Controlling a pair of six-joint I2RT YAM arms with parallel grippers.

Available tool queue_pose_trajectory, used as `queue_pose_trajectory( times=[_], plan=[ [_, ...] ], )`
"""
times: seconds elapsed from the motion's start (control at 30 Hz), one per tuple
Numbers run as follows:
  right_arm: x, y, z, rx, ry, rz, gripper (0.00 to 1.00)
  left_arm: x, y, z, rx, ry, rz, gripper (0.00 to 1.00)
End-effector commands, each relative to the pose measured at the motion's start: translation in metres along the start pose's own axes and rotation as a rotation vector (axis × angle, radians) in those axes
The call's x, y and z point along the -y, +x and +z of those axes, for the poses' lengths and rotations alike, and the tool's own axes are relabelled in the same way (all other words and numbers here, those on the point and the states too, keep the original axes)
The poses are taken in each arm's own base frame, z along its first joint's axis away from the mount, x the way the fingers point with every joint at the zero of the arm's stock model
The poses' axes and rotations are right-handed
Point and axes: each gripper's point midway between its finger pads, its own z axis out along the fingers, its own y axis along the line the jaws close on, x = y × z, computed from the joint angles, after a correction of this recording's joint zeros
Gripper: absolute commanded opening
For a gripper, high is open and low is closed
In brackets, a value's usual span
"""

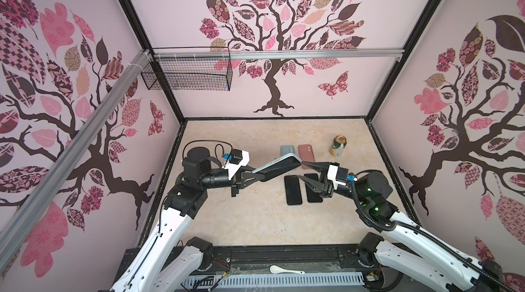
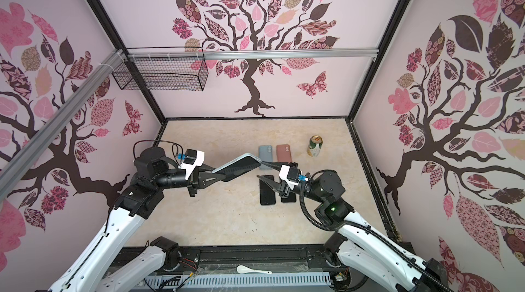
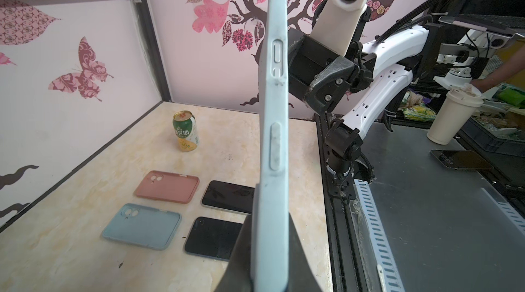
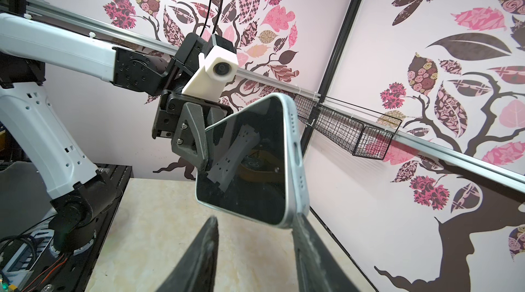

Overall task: Take the phone out of the phone case
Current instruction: Remove the phone case from the phone.

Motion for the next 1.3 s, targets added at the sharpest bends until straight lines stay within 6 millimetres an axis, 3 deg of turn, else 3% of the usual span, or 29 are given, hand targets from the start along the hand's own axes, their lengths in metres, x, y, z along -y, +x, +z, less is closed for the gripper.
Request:
queue_pose_trajectory(
  times=[0.0, 0.7, 0.87, 1.27],
  plan=[
    [-0.005, -0.032, 0.005, 0.081, -0.064, -0.011, 0.45, 0.011, -0.02, -0.002, 0.035, 0.048, 0.071, 0.0],
    [-0.01, -0.038, 0.013, 0.112, -0.114, 0.046, 0.45, 0.013, -0.012, 0.013, -0.001, 0.077, 0.06, 0.0],
    [-0.01, -0.026, 0.019, 0.06, -0.11, 0.054, 0.44, 0.012, -0.012, 0.017, -0.008, 0.072, 0.064, 0.0],
    [0.01, 0.02, 0.025, -0.202, 0.005, 0.059, 0.41, 0.009, -0.006, 0.017, -0.044, 0.047, 0.054, 0.0]
  ],
)
